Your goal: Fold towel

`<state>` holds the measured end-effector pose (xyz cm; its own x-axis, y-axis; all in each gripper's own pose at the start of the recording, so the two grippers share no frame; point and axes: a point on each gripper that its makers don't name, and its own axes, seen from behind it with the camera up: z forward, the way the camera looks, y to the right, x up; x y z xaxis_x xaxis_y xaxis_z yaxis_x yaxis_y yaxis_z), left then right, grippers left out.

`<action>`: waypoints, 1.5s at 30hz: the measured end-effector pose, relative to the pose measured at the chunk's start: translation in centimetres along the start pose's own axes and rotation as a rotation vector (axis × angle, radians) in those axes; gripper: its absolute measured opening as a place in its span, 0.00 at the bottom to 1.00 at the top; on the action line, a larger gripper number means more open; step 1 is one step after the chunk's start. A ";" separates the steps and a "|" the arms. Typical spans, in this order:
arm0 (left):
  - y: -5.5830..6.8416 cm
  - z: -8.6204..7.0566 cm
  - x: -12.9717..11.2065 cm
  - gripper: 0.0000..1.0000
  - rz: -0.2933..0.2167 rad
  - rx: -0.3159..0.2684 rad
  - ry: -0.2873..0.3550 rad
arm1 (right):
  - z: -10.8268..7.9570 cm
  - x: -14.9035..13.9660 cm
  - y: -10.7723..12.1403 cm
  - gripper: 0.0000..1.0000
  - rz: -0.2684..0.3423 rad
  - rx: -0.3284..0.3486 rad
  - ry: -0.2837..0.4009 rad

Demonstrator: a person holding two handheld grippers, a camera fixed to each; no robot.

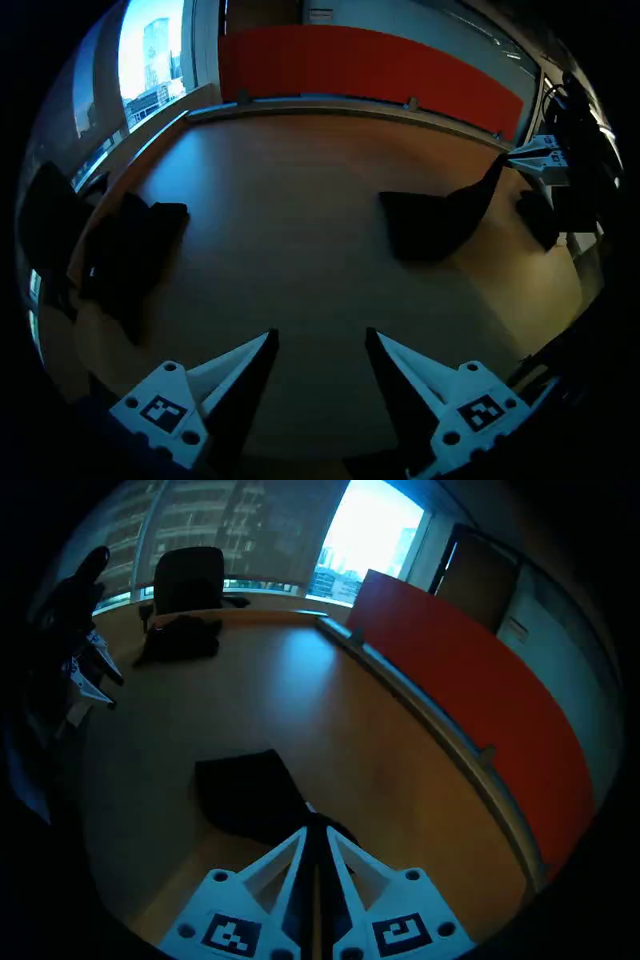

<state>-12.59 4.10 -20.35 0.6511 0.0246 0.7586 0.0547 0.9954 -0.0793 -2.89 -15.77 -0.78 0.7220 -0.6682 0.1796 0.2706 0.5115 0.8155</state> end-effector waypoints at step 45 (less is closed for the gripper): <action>-2.5 -1.6 -1.8 0.80 -0.102 0.059 0.009 | 10.2 2.4 -11.0 0.03 -0.123 0.287 -0.050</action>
<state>-12.67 1.46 -22.52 0.6512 -0.0778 0.7549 0.0768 0.9964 0.0364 -10.65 -28.46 -3.67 0.6608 -0.7451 0.0909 0.1584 0.2568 0.9534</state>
